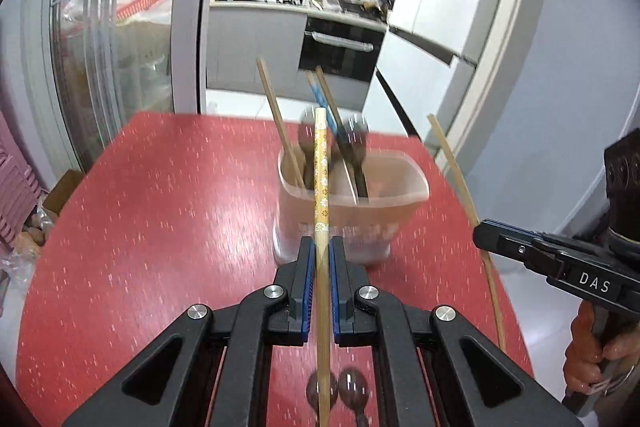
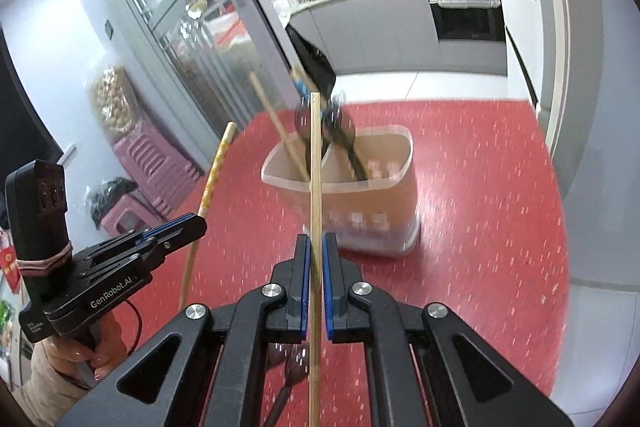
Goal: Organize utensils
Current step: 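Lower both chopsticks into the holder and open both tools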
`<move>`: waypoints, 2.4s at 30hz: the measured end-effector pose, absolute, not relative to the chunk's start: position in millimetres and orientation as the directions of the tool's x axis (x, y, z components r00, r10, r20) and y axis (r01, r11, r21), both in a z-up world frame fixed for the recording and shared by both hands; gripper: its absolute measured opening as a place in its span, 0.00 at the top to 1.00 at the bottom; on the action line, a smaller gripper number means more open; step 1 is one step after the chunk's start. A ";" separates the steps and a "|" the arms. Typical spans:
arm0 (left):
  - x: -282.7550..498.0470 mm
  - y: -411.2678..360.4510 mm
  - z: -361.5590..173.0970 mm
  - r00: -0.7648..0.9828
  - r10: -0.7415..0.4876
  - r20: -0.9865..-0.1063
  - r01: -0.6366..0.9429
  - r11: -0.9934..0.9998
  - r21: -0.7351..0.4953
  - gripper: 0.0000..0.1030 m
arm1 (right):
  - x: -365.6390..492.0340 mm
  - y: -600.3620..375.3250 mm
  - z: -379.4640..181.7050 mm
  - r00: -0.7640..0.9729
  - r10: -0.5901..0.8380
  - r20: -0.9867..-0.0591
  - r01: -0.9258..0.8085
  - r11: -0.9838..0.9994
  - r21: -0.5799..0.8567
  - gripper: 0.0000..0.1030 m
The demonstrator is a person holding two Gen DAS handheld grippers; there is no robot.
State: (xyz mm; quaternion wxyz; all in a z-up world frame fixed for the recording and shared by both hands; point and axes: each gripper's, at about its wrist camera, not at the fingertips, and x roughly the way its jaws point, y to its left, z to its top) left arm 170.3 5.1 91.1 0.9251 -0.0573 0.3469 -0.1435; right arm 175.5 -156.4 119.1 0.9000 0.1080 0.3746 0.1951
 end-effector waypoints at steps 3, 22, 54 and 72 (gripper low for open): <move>184.0 9.9 107.3 0.748 -0.307 -0.589 0.212 0.951 -0.226 0.69 | 187.7 -159.3 136.5 0.679 0.429 -0.596 -0.272 0.901 0.338 0.94; 268.0 -3.1 137.3 0.832 -0.279 -0.479 0.170 0.951 -0.259 0.69 | 272.5 -166.1 159.0 0.766 0.404 -0.500 -0.243 0.902 0.357 0.94; 311.6 -15.9 83.8 0.940 -0.162 -0.301 0.088 0.965 -0.246 0.69 | 298.9 -124.8 95.6 0.910 0.186 -0.370 -0.201 0.980 0.000 0.94; 291.0 -30.4 60.2 0.889 -0.105 -0.445 0.066 0.992 -0.104 0.69 | 280.2 -116.9 82.3 0.847 0.227 -0.482 -0.262 0.965 -0.006 0.94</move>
